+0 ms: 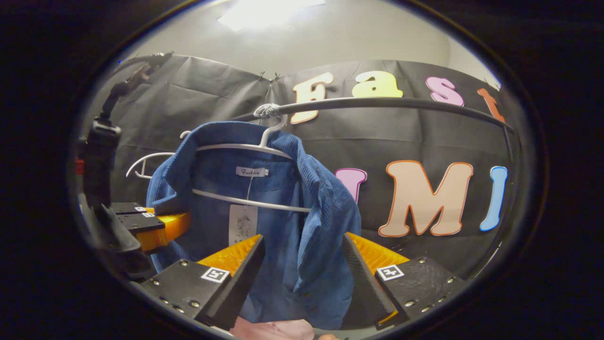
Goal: Grasp the clothes on the hanger with both hands and then place them into the laundry hamper below.
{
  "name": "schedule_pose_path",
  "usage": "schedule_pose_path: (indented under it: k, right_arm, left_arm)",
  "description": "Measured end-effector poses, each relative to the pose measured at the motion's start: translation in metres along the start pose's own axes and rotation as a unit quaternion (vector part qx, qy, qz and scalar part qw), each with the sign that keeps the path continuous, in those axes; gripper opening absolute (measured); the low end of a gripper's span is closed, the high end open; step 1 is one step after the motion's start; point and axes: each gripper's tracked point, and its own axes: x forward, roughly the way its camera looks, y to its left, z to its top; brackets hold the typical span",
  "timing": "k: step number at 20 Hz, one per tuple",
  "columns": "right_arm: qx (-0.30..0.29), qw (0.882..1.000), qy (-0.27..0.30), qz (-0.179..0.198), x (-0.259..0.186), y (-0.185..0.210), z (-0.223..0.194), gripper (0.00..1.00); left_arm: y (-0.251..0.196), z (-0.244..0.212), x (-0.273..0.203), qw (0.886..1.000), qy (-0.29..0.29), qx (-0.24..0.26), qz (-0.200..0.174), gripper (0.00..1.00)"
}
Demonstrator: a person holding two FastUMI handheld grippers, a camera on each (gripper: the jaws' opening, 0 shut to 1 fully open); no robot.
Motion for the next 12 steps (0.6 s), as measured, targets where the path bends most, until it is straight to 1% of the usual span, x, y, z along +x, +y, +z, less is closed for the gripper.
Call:
schedule_pose_path:
  k: [3, 6, 8, 9, 12]
  right_arm:
    - [0.005, 1.000, 0.005, -0.011, 0.018, -0.001, -0.008, 0.96]
    - [0.005, 1.000, 0.007, -0.023, 0.038, -0.005, -0.016, 0.96]
    - [0.002, 0.999, 0.007, -0.037, 0.048, -0.010, -0.021, 0.96]
    - [0.003, 0.999, 0.010, -0.040, 0.053, -0.012, -0.024, 0.98]
    - [0.003, 0.999, 0.022, -0.046, 0.061, -0.018, -0.033, 0.96]
  left_arm:
    - [-0.002, 0.002, -0.010, 1.000, 0.011, -0.006, -0.008, 0.00]
    - [0.001, 0.010, -0.021, 1.000, 0.005, -0.005, -0.010, 0.01]
    - [0.008, 0.018, -0.027, 1.000, -0.004, 0.003, -0.002, 0.00]
    - [0.013, 0.021, -0.028, 1.000, -0.007, 0.006, 0.004, 0.00]
    - [0.028, 0.028, -0.034, 1.000, -0.012, 0.008, 0.028, 0.00]
